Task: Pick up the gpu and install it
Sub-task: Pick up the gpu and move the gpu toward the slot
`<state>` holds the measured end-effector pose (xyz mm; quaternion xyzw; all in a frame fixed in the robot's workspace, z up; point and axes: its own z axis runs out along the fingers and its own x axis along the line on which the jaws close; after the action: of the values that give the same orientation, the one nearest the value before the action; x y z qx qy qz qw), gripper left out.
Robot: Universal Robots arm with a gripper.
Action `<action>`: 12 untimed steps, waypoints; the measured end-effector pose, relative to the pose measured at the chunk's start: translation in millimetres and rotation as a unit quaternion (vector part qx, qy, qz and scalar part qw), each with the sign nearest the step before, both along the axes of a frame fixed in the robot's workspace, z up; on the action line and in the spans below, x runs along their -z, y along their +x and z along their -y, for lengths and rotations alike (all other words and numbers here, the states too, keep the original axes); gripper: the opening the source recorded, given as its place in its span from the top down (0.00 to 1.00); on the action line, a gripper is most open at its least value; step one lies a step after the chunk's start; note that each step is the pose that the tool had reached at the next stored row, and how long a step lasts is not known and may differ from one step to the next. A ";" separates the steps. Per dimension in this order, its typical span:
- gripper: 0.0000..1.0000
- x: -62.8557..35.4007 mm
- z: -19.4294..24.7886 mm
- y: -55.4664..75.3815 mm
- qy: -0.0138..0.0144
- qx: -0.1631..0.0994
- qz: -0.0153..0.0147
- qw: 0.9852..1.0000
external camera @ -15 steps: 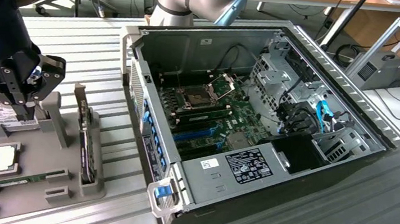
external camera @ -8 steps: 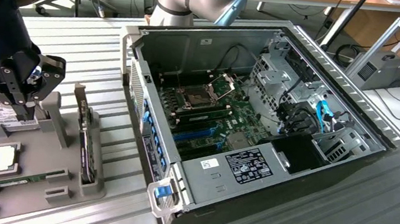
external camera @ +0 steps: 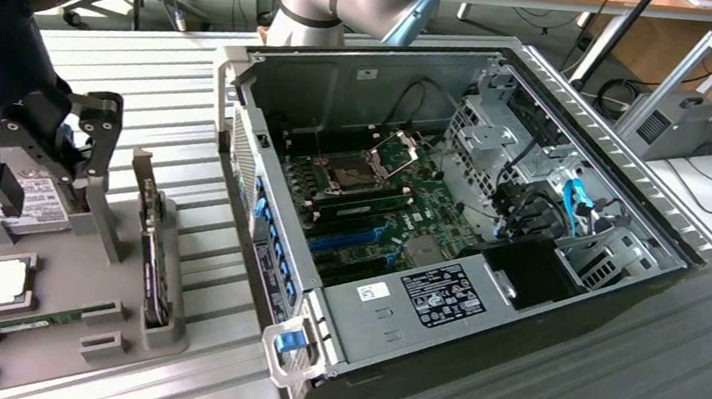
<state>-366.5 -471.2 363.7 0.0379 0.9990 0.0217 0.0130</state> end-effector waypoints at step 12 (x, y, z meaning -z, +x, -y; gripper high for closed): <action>0.52 0.1 0.0 0.0 0.000 0.000 0.000 1.000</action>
<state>-366.5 -471.2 363.7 0.0379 0.9990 0.0217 0.0131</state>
